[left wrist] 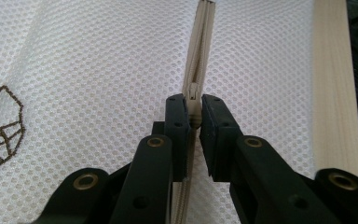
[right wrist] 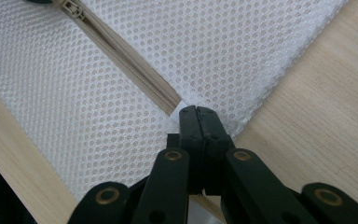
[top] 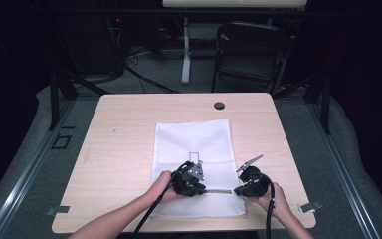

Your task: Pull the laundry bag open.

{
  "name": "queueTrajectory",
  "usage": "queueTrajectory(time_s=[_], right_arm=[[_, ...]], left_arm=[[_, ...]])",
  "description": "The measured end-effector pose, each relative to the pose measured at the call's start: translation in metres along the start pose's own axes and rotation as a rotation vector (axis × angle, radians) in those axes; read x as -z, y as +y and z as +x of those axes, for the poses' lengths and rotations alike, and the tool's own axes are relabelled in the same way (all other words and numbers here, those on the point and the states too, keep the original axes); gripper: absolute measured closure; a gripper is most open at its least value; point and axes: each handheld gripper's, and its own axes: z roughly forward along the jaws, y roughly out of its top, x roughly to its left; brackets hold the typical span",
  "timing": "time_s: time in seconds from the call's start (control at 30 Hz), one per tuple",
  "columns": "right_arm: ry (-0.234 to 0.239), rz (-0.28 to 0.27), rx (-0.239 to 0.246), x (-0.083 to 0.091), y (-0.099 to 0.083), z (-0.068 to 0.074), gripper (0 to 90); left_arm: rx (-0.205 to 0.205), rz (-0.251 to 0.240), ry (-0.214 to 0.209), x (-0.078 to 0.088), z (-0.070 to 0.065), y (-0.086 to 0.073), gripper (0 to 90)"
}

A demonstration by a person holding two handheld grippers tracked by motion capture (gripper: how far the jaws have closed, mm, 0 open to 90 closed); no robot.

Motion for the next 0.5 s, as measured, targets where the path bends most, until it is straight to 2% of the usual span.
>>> queueTrajectory(time_s=[0.5], right_arm=[[0.012, -0.006, -0.009, -0.0002, -0.0003, -0.0003, 90.0]], left_arm=[[-0.001, 0.002, 0.006, 0.0076, 0.0007, -0.008, 81.6]])
